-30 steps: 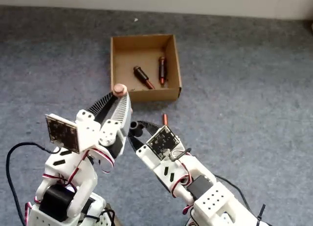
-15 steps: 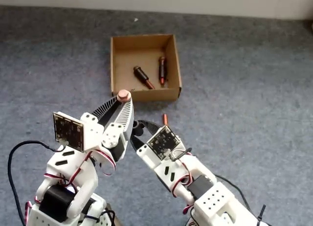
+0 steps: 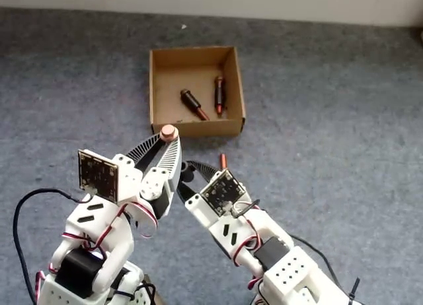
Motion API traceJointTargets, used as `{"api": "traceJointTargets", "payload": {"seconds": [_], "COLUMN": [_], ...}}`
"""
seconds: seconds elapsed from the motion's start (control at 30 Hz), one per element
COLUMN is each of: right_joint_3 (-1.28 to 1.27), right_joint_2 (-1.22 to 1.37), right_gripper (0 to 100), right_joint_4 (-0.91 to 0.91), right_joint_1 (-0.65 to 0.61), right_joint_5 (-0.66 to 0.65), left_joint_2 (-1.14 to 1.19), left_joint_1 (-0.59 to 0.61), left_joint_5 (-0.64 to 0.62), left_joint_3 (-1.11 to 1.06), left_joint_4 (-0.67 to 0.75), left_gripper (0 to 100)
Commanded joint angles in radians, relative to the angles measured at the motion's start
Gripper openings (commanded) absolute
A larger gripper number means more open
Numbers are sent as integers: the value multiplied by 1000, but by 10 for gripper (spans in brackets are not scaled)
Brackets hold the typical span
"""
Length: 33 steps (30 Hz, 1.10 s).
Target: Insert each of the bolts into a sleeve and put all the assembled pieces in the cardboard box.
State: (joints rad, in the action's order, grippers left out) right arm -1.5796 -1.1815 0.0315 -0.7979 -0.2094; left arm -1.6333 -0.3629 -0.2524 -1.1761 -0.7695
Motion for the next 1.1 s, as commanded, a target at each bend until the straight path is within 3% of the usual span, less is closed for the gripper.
{"api": "traceJointTargets", "payload": {"seconds": [0.0, 0.17, 0.73, 1.07], "right_joint_3": [13, 2, 5, 12], "right_joint_2": [-156, -292, -306, -308], "right_gripper": [5, 5, 5, 5], "right_joint_4": [21, 15, -61, -59], "right_joint_1": [-2, -41, -42, 42], "right_joint_5": [-3, -3, -3, -2], "left_joint_2": [-8, -8, -8, -8], "left_joint_1": [-16, -27, -91, -91], "left_joint_5": [3, 0, -2, 5], "left_joint_3": [-10, -27, -50, -76], "left_joint_4": [5, 5, 40, 51], "left_gripper": [6, 6, 6, 6]}}
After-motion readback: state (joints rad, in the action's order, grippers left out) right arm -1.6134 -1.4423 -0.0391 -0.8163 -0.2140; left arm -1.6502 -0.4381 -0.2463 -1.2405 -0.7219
